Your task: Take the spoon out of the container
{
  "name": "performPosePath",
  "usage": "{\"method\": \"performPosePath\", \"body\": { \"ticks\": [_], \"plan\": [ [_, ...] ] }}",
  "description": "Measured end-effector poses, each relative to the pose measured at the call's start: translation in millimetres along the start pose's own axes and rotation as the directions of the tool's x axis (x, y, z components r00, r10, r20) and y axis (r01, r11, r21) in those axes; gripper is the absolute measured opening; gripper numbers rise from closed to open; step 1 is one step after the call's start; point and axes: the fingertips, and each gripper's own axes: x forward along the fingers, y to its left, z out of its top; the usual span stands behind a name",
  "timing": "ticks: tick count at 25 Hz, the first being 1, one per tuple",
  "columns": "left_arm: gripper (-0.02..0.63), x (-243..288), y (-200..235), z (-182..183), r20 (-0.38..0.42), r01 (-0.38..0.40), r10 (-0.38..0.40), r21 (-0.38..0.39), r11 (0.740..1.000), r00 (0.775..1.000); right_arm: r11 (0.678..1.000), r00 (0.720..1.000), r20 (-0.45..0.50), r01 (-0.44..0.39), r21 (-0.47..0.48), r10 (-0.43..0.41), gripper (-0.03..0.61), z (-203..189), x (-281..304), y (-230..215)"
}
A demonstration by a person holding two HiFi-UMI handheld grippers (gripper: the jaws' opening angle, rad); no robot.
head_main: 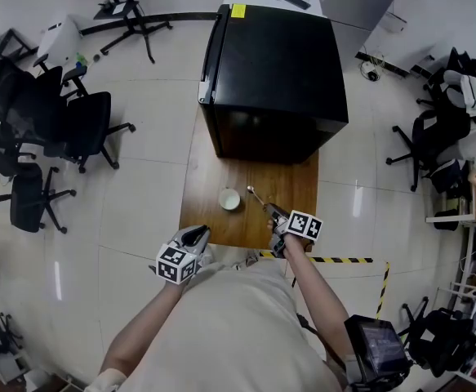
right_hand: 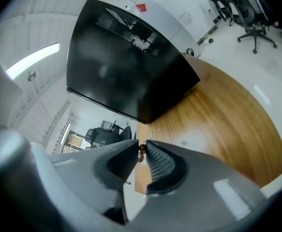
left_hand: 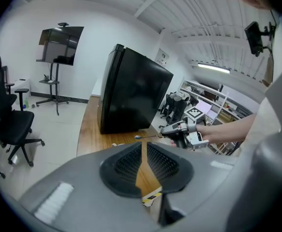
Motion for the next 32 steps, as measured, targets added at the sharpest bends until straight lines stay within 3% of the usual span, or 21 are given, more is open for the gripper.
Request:
{"method": "performPosePath", "body": {
  "ticks": [14, 22, 32],
  "plan": [
    [0.032, 3, 0, 18, 0.023, -0.073, 0.073, 0.006, 0.997, 0.997, 0.993, 0.989, -0.095, 0.108, -0.056, -0.113, 0.044, -16, 48, -84],
    [0.032, 1, -7, 5, -0.011, -0.091, 0.09, -0.003, 0.996, 0.996, 0.991, 0.987, -0.108, 0.116, -0.06, -0.122, 0.043, -23, 69, -103],
    [0.033, -7, -6, -5, -0.055, -0.11, 0.11, 0.005, 0.994, 0.992, 0.985, 0.967, -0.198, 0.146, -0.093, -0.162, 0.044, -52, 93, -121]
  ]
}}
